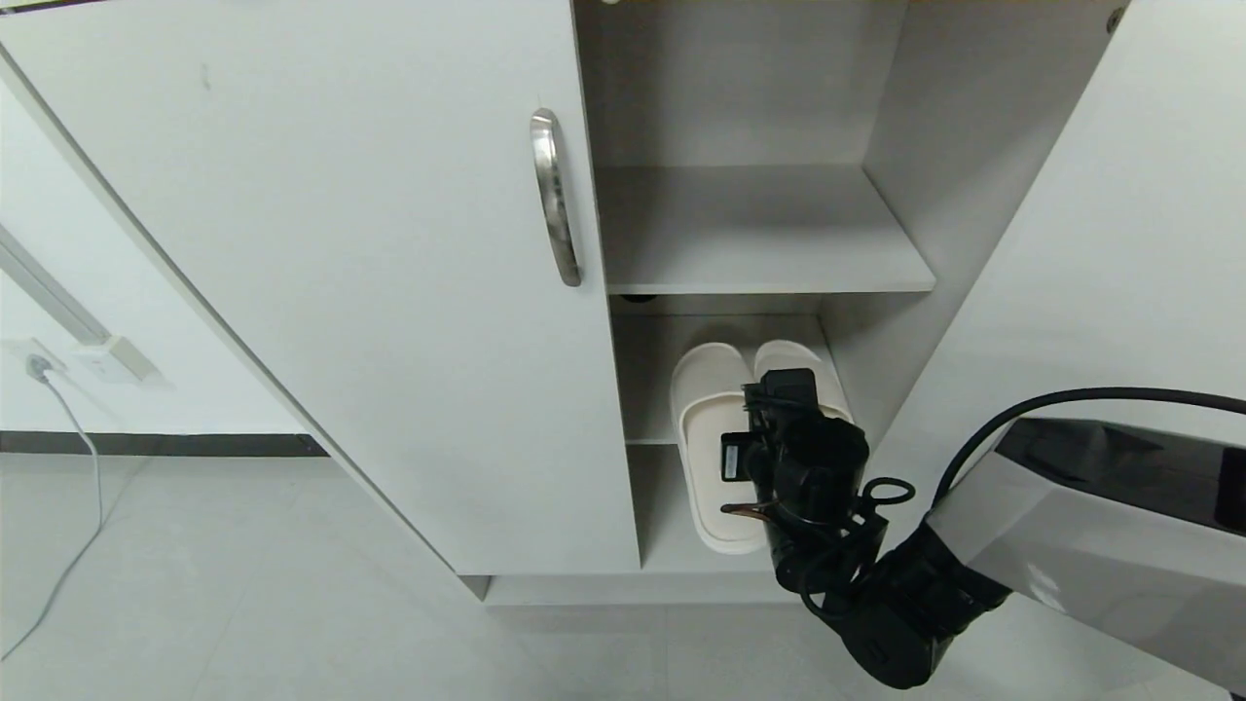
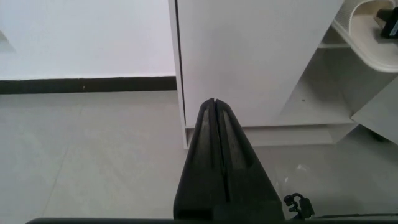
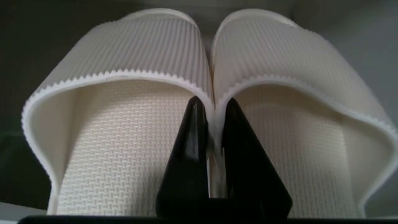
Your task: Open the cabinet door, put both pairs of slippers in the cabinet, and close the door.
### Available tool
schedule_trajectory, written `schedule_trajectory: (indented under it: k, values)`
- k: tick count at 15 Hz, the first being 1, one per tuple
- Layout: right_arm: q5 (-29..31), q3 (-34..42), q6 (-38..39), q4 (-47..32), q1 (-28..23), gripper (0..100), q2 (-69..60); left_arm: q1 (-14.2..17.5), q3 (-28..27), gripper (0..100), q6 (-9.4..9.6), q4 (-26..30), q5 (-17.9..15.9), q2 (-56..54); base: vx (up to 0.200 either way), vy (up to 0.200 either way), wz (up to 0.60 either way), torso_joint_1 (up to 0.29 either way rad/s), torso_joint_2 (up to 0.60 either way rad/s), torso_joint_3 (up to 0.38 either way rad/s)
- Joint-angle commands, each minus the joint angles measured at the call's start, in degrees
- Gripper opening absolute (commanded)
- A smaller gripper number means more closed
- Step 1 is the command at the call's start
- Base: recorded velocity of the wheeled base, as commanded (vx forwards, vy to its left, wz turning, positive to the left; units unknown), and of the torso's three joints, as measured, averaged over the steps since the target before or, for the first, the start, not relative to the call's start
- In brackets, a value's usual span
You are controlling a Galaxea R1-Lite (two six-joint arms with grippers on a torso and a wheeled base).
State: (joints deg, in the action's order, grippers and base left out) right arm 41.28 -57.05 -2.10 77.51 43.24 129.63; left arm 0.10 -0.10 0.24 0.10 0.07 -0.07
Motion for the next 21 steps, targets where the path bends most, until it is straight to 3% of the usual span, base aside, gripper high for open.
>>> schedule_trajectory:
  k: [1,9,21]
  values:
    - [-0.1,-2.4,-0.1,-0.8,-0.8,0,1.0,0.0,0.0,0,0.02,0.0,0.0,0.1,0.0,0.0,0.0,0.0,0.0,0.0]
    - [-0.6,-25.4,0.9,-13.7,-6.3,0,10.6,0.0,0.0,0,-0.07,0.0,0.1,0.1,0.0,0.0,0.0,0.0,0.0,0.0]
    - [-2.8,-39.8,0.9,-22.8,-7.7,0,14.4,0.0,0.0,0,-0.16,0.0,0.3,0.1,0.0,0.0,0.0,0.0,0.0,0.0]
